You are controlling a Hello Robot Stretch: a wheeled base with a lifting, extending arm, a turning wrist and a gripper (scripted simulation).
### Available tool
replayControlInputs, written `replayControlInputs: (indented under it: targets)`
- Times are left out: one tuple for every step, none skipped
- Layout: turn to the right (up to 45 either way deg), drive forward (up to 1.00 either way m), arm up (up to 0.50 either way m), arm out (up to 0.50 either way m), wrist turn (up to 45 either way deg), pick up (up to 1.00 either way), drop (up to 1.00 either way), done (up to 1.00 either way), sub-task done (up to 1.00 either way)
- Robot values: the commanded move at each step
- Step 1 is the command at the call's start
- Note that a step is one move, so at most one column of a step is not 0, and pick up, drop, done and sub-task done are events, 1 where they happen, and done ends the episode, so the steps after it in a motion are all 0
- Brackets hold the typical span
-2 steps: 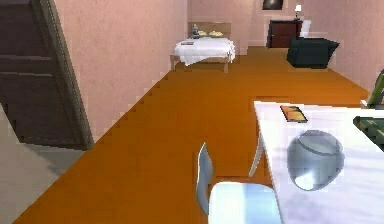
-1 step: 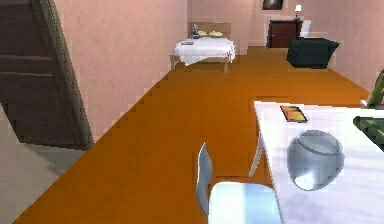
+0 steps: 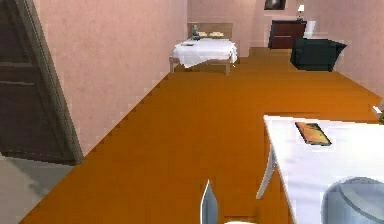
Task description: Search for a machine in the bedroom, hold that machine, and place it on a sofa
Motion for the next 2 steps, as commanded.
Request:
replayControlInputs:
  targets:
    - [0.0,0.00,0.50,0.00,0.0,0.00,0.00,0.00,0.00]
    - [0.0,0.00,0.36,0.00,0.0,0.00,0.00,0.00,0.00]
